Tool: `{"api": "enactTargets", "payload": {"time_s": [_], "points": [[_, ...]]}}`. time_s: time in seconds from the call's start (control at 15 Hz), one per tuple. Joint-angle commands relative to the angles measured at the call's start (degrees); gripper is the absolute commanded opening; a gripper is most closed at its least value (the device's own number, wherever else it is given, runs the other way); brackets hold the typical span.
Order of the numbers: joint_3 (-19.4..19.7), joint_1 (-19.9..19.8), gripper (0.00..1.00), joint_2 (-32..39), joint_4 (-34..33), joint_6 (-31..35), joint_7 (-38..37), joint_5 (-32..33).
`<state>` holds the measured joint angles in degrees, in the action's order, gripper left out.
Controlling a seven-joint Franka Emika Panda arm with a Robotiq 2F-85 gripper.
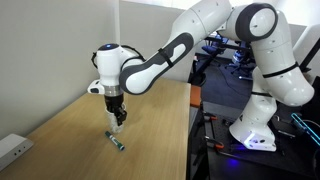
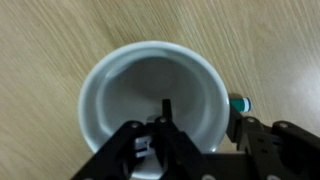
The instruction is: Move the cup closer to the marker
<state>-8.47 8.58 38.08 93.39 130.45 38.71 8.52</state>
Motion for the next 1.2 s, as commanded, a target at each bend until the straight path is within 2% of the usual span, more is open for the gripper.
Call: {"api": "enactTargets", "payload": {"time_s": [0.0, 0.47, 0.67, 0.73, 0.8, 0.87, 0.93, 1.0, 1.13], "points": [[-0.3, -0.07, 0.55, -2.34, 1.28, 1.6, -2.49, 1.55], [-0.27, 0.14, 0.57, -5.93, 4.13, 4.84, -3.64, 1.92], [-0.26, 0.19, 0.62, -7.88, 6.04, 7.24, -4.05, 1.95], [-0.32, 0.13, 0.66, -8.48, 6.7, 7.58, -4.07, 1.85], [-0.16, 0.26, 0.76, -9.1, 7.43, 8.24, -4.7, 2.0], [-0.16, 0.33, 0.78, -9.81, 8.11, 8.8, -5.39, 2.09], [-0.17, 0.36, 0.9, -10.64, 9.06, 9.39, -5.77, 2.21], [-0.08, 0.44, 0.99, -11.5, 9.99, 10.13, -6.72, 2.36], [0.08, 0.63, 1.0, -13.78, 12.7, 12.61, -8.51, 3.01]]}}
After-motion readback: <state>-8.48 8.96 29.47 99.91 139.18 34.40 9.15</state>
